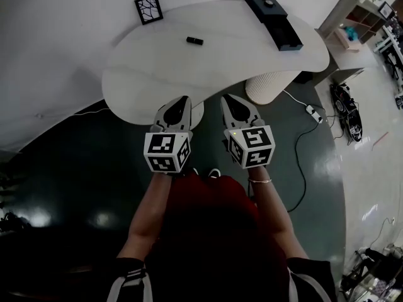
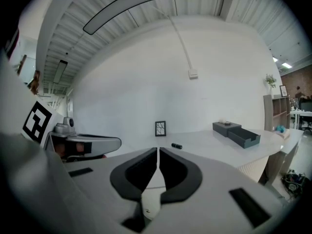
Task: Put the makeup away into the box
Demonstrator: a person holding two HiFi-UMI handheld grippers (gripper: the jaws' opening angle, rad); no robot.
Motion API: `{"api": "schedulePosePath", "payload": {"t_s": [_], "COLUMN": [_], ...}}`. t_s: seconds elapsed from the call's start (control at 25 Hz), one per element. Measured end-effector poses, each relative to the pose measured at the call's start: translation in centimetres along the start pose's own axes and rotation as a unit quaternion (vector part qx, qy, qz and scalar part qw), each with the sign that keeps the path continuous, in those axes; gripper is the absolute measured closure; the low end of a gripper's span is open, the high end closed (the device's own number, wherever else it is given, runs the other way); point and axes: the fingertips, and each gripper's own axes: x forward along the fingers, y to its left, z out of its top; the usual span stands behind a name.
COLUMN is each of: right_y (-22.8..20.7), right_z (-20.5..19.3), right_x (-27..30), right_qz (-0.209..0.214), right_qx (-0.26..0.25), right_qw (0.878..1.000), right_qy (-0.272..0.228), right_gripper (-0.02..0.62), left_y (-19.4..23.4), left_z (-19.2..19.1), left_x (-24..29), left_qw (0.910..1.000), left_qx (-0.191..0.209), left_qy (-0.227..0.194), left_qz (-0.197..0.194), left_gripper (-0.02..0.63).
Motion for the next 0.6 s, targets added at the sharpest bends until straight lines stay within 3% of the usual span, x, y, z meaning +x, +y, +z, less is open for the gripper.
{"api": "schedulePosePath", "payload": {"t_s": [0.48, 0.6], "right_y": [-1.1, -1.3], "right_z": [0.5, 0.0], "right_x": [1.8, 2.9], "right_qz": [0.014, 0.02], "right_qx": [-0.015, -0.02], "right_qw": [1.0, 0.999], "right_qy": [0.015, 0.032], "right_gripper": [0.574, 0.52], "left_y": [0.8, 1.4], "left_z": [0.0, -0.3], "left_x": [0.7, 1.5], "left_qw": [0.9999, 0.9999], "left_qx": [0.001, 0.0], "left_qy": [0.004, 0.007], "left_qz": [0.016, 0.014], "left_gripper": [0.583, 0.583]}}
